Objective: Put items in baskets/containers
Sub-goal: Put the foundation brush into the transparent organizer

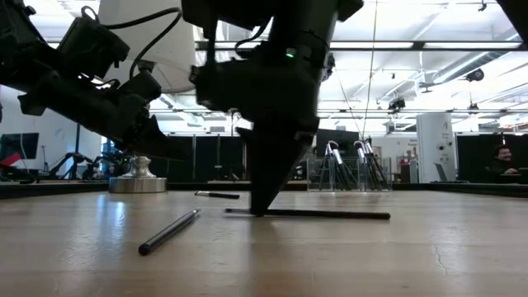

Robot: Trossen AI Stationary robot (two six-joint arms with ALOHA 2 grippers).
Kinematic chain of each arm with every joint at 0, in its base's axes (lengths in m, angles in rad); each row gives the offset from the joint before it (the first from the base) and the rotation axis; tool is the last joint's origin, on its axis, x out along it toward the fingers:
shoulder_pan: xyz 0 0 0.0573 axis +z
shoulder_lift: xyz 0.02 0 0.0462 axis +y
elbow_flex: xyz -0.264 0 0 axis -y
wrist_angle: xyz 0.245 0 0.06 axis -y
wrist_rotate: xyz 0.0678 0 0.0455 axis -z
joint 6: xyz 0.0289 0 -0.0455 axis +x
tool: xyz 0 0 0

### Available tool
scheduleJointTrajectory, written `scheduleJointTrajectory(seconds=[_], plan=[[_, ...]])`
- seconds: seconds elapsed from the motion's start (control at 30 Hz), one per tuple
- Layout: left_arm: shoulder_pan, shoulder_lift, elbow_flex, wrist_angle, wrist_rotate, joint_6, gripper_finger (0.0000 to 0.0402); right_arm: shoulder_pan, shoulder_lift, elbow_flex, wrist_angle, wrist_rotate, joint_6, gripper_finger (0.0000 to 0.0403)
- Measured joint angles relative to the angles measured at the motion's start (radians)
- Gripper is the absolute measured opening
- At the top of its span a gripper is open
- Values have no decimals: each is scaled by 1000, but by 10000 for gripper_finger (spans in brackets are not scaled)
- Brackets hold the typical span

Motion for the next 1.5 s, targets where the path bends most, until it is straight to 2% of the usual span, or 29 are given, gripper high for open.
scheduleJointTrajectory(seconds=[0.17,0.27,0.37,0.47,0.67,0.73,0.77,0.87,1.0,1.1,1.23,1.5], plan=[[0,0,0,-5,0,-1,0,9,-77,-14,-20,180,-81,9],[0,0,1,-12,0,-1,0,9,-154,-55,8,214,-109,8],[0,0,1,-18,0,-1,0,10,-234,-175,105,241,-145,8],[0,0,1,-18,0,0,0,8,-364,-362,301,267,-183,8],[0,0,1,-7,0,3,0,-34,-648,-814,873,443,-313,8],[0,0,1,3,0,3,0,-73,-742,-937,1074,442,-341,8],[0,0,1,3,0,3,0,-96,-780,-987,1135,402,-346,8],[0,0,1,2,0,5,0,-149,-847,-1075,1144,276,-278,8],[0,0,1,11,0,16,0,-135,-832,-1052,1049,247,-252,14],[0,0,1,10,0,16,0,-135,-749,-965,919,243,-249,26],[0,0,1,7,0,13,0,-178,-598,-778,726,229,-250,50],[0,0,0,-10,0,13,0,-297,-286,-432,392,24,-260,100]])
